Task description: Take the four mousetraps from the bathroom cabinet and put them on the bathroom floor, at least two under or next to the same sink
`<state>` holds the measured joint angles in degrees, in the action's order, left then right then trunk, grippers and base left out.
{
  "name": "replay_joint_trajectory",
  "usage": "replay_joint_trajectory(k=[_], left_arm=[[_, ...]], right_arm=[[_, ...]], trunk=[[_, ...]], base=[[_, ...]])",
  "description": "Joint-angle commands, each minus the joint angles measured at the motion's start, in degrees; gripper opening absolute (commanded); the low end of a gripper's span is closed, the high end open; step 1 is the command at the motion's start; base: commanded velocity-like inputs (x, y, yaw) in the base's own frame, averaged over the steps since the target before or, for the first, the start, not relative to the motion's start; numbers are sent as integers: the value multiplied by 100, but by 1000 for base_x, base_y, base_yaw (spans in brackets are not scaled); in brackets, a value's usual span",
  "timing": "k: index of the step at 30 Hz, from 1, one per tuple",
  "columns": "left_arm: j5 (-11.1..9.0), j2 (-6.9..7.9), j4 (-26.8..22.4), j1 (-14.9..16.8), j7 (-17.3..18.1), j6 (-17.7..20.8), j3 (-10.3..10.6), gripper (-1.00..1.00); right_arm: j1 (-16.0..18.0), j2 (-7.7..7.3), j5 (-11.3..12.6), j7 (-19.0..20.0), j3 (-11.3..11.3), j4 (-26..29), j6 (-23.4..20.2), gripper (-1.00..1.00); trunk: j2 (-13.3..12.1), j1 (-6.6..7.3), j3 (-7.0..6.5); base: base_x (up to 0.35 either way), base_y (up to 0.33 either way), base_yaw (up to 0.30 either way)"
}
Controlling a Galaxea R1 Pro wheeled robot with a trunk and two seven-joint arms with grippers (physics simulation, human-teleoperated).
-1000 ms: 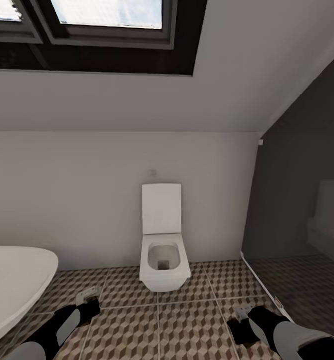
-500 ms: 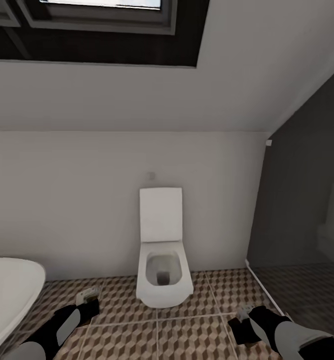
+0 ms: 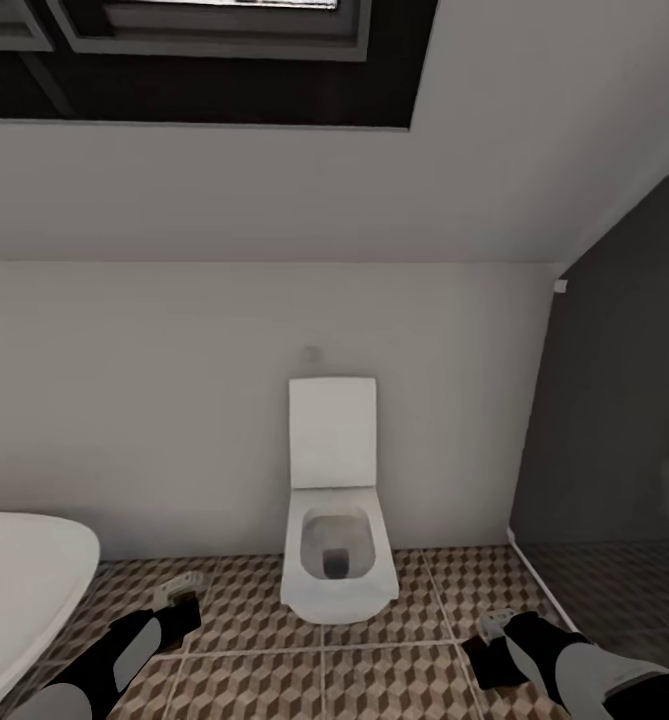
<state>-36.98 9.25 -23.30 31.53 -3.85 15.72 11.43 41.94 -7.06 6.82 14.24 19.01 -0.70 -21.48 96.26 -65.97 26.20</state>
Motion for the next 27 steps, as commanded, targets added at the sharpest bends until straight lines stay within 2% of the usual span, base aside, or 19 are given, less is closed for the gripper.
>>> replay_joint_trajectory(k=[1, 9, 21, 27], left_arm=[[-46, 7, -11, 3, -27, 18, 46, -100], [-46, 6, -10, 3, -28, 16, 43, -100], [-46, 6, -17, 3, -28, 10, 43, -100], [-46, -6, -17, 3, -30, 10, 43, -100]], right_arm=[[7, -9, 74, 29, 50, -8, -13, -100], [7, -21, 74, 27, 50, -5, -14, -100], [7, -22, 76, 28, 50, -7, -7, -100], [7, -21, 77, 26, 50, -6, -6, -100]], trunk=[[4, 0, 7], [4, 0, 7], [4, 0, 7], [4, 0, 7]], base=[[49, -83, 29], [84, -196, 9], [16, -42, 0], [1, -176, 0]])
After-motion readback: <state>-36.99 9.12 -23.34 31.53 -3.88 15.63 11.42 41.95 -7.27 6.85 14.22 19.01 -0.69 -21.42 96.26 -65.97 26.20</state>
